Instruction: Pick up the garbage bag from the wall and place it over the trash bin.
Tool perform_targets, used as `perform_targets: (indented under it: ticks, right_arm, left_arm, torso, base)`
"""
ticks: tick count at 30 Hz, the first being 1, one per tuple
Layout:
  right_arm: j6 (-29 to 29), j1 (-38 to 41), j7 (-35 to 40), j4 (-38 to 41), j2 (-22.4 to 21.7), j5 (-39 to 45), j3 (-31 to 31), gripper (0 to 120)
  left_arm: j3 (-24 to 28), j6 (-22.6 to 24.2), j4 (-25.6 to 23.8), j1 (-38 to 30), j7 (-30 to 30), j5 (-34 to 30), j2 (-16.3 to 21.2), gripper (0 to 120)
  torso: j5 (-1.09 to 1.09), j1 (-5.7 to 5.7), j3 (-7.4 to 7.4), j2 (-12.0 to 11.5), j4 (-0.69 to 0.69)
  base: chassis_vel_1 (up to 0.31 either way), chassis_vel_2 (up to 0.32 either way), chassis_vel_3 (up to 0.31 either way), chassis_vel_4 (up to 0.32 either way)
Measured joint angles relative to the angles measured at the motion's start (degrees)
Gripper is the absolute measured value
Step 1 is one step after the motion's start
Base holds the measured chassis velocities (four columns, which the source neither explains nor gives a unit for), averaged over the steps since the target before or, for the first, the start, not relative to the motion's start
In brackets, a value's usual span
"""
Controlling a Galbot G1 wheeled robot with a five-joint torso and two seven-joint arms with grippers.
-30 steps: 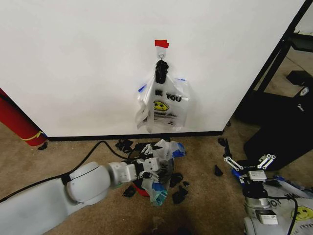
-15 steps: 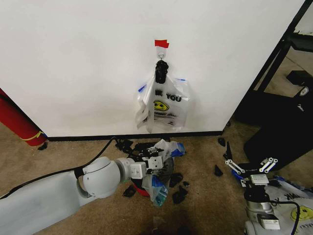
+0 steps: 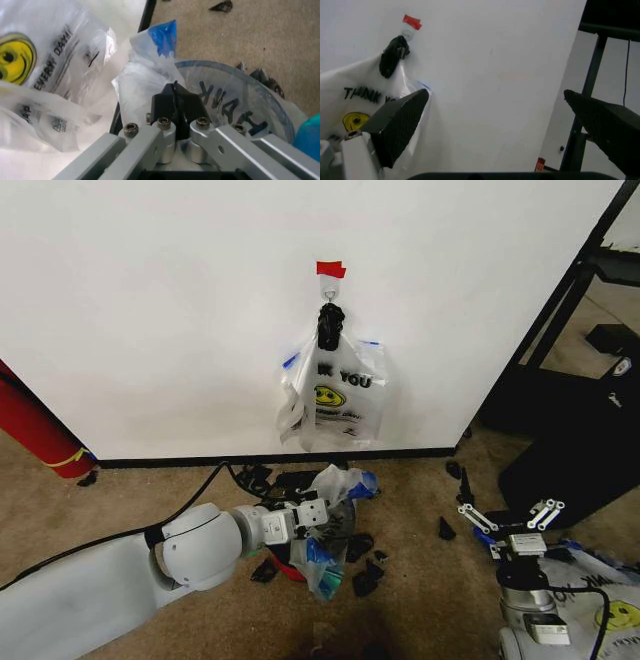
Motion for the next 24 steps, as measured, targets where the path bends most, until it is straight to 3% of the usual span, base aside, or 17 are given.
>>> perform_targets:
  ticks: [3,8,9,14,16,20,24]
  right_arm:
    - [0.0,0.05,-0.01,-0.21,-0.13,0.13,-0.07,100]
    - [0.0,0.07,-0.02,-0.76,-0.46,0.68,-0.22,100]
    - [0.0,0.07,-0.02,-0.76,-0.46,0.68,-0.22,100]
    - [0.0,-0.38,-0.19,-1.94,-0.8,1.3,-1.23,100]
    - [0.0,-0.44,-0.69,-2.13,-0.89,1.94,-1.45,100]
    - [-0.21,-0.83,-12.14,-3.31,-2.2,14.51,-3.35,100]
    - [-3.18,-0.77,-17.27,-4.03,-3.67,22.07,-5.81,100]
  left_arm:
    - [-0.04,-0.12,0.18,0.1,-2.61,-2.82,-0.41,0]
    - [-3.03,-0.38,1.69,1.04,-11.87,-15.73,-3.19,0]
    - [-3.03,-0.38,1.69,1.04,-11.87,-15.73,-3.19,0]
    - [-13.05,-2.64,6.84,9.05,-16.37,-20.5,-7.32,0]
    - [-14.29,-3.12,7.5,10.26,-16.82,-20.59,-7.84,0]
    - [-21.88,-6.49,11.65,18.52,-19.75,-20.69,-11.9,0]
    - [-24.27,-8.48,13.86,21.61,-21.07,-20.19,-13.91,0]
  torso:
    - [0.0,0.0,0.0,0.0,0.0]
    - [0.01,0.0,0.0,0.0,-0.02]
    - [0.01,0.0,0.0,0.0,-0.02]
    - [-0.01,0.0,0.0,0.0,0.0]
    - [0.0,0.0,0.0,0.0,0.0]
    - [-0.01,0.0,0.0,0.0,0.01]
    - [-0.01,0.0,0.0,0.0,-0.01]
  base:
    - [0.0,0.0,0.0,0.0]
    - [0.0,0.0,0.0,0.0]
    - [0.0,0.0,0.0,0.0]
    - [0.0,0.0,0.0,0.0]
    - [0.0,0.0,0.0,0.0]
    - [0.0,0.0,0.0,0.0]
    - [0.0,0.0,0.0,0.0]
